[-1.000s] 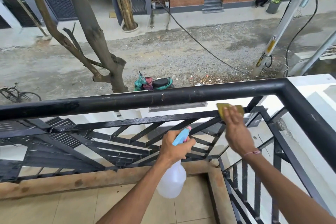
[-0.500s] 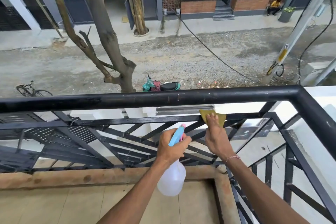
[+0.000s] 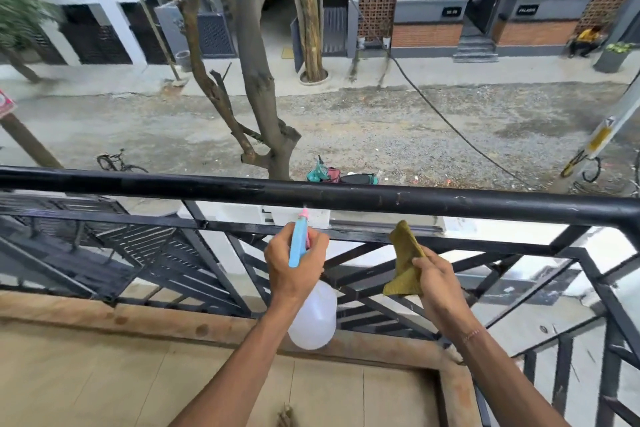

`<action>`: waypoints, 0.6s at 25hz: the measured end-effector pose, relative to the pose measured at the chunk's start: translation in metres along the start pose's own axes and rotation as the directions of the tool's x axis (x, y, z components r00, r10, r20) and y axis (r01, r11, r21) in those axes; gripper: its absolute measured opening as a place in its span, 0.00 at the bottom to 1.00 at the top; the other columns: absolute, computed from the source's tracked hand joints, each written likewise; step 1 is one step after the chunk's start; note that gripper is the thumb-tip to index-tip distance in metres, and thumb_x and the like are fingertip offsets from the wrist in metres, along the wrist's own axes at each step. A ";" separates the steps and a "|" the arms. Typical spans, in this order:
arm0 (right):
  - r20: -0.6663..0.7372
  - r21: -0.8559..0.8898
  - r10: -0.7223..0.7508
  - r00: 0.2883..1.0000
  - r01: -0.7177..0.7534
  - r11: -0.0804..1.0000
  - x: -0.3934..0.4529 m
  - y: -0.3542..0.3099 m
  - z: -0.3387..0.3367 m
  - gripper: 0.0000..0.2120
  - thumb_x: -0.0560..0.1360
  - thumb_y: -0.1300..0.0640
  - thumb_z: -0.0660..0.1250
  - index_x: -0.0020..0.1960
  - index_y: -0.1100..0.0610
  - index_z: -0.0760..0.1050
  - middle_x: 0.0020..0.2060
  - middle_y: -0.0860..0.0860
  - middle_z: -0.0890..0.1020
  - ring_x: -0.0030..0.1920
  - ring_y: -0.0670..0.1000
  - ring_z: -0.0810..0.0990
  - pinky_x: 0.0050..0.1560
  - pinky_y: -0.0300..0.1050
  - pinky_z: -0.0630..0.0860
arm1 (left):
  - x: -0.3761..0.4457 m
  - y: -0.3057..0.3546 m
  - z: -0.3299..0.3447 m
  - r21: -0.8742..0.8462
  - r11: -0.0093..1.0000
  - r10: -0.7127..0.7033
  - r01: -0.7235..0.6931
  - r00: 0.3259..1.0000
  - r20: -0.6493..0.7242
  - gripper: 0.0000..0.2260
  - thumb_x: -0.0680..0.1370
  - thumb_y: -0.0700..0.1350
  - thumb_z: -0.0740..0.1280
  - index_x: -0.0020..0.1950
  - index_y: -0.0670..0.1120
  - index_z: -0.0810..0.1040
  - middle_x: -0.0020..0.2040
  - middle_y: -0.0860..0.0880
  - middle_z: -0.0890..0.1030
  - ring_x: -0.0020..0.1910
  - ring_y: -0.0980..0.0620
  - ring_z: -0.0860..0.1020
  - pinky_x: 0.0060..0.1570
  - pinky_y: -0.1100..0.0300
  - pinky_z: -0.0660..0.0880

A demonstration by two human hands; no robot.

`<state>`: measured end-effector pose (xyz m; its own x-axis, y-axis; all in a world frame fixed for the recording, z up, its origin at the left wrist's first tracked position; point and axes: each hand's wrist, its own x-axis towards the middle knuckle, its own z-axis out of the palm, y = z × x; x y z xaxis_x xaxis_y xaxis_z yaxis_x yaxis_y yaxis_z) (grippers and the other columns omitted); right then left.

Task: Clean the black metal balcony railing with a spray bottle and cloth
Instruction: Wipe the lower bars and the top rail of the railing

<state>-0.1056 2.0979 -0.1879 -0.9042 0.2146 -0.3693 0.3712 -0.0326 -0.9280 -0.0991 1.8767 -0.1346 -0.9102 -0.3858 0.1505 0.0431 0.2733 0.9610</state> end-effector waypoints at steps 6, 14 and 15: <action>-0.062 0.035 -0.011 0.998 0.013 0.999 0.008 0.002 0.027 0.18 0.83 0.63 0.54 0.53 0.52 0.82 0.47 0.61 0.82 0.49 0.68 0.80 0.50 0.74 0.77 | 0.030 -0.006 -0.030 0.085 0.996 -0.017 0.018 1.000 -0.010 0.11 0.69 0.51 0.70 0.30 0.51 0.72 0.25 0.53 0.73 0.27 0.47 0.76 0.29 0.41 0.80; -0.209 0.031 -0.023 0.978 0.030 0.999 0.013 0.009 0.075 0.15 0.84 0.61 0.55 0.55 0.51 0.80 0.50 0.58 0.82 0.54 0.62 0.81 0.62 0.64 0.77 | 0.047 -0.028 -0.043 0.111 0.989 0.075 -0.096 0.981 0.178 0.17 0.72 0.42 0.74 0.29 0.52 0.69 0.24 0.58 0.72 0.25 0.58 0.72 0.26 0.69 0.66; -0.226 0.019 -0.028 0.974 0.034 0.999 0.011 0.012 0.079 0.15 0.84 0.60 0.55 0.54 0.50 0.80 0.50 0.59 0.82 0.55 0.63 0.81 0.62 0.66 0.76 | 0.047 -0.032 -0.042 0.119 0.988 0.075 -0.102 0.975 0.211 0.18 0.72 0.41 0.74 0.29 0.52 0.69 0.24 0.58 0.72 0.25 0.59 0.72 0.25 0.70 0.66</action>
<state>-0.1276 2.0223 -0.2073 -0.8431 0.4307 -0.3219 0.3366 -0.0440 -0.9406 -0.1260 1.8127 -0.1490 -0.9708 -0.1691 0.1702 0.0866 0.4142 0.9060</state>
